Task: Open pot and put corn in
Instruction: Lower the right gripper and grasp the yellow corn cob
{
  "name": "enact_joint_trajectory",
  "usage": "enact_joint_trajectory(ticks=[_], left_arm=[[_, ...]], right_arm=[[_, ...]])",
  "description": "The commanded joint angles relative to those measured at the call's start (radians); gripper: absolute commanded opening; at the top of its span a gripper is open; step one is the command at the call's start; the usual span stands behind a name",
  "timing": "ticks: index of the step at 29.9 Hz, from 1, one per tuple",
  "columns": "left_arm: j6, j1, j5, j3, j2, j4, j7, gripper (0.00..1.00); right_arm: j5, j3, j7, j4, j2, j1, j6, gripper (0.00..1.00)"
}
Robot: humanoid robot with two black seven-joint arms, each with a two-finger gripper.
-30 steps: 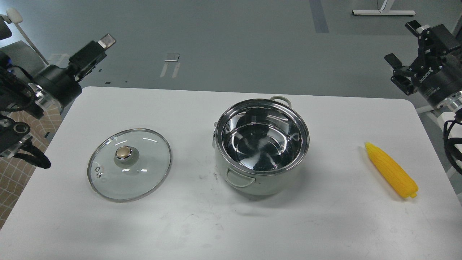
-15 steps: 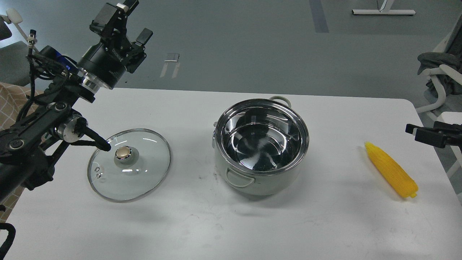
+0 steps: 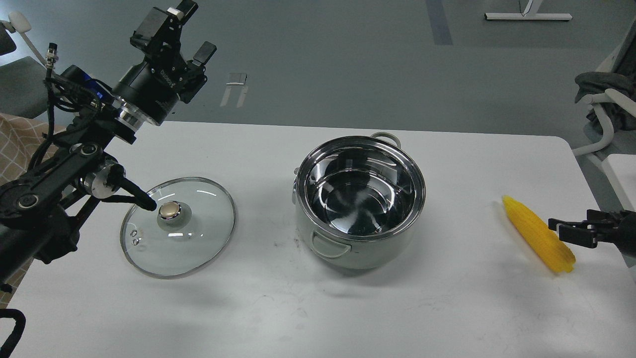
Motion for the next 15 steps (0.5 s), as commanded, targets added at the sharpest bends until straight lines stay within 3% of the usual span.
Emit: enact_joint_trajectory(ticks=[1, 5, 6, 7, 8, 9, 12, 15], left_arm=[[-0.001, 0.001, 0.000, 0.000, 0.003, -0.004, -0.002, 0.97], [-0.001, 0.001, 0.000, -0.003, 0.005, -0.004, 0.000, 0.97], [-0.001, 0.001, 0.000, -0.009, 0.005, -0.004, 0.000, 0.97], [-0.001, 0.001, 0.000, -0.011, 0.005, -0.005, 0.000, 0.97], [-0.001, 0.001, 0.000, -0.011, 0.005, -0.005, 0.000, 0.97], [-0.002, 0.001, 0.000, -0.011, 0.006, -0.005, 0.000, 0.97], [-0.002, 0.003, 0.000, -0.012, 0.006, -0.005, 0.000, 0.97], [-0.002, 0.003, 0.000, -0.014, 0.005, -0.007, 0.000, 0.97]], right_arm=[[-0.011, -0.031, 0.000, -0.016, 0.042, 0.004, -0.005, 0.99], [-0.012, -0.065, 0.000, -0.023, 0.060, 0.004, -0.030, 0.90], [-0.017, -0.076, 0.000, -0.037, 0.068, 0.005, -0.034, 0.83], [-0.026, -0.082, 0.000, -0.048, 0.077, 0.007, -0.042, 0.70], [-0.026, -0.082, 0.000, -0.048, 0.077, 0.007, -0.042, 0.70], [-0.035, -0.083, 0.000, -0.053, 0.082, 0.008, -0.050, 0.53], [-0.043, -0.088, 0.000, -0.054, 0.083, 0.007, -0.054, 0.17], [-0.055, -0.089, 0.000, -0.054, 0.082, 0.005, -0.062, 0.01]])
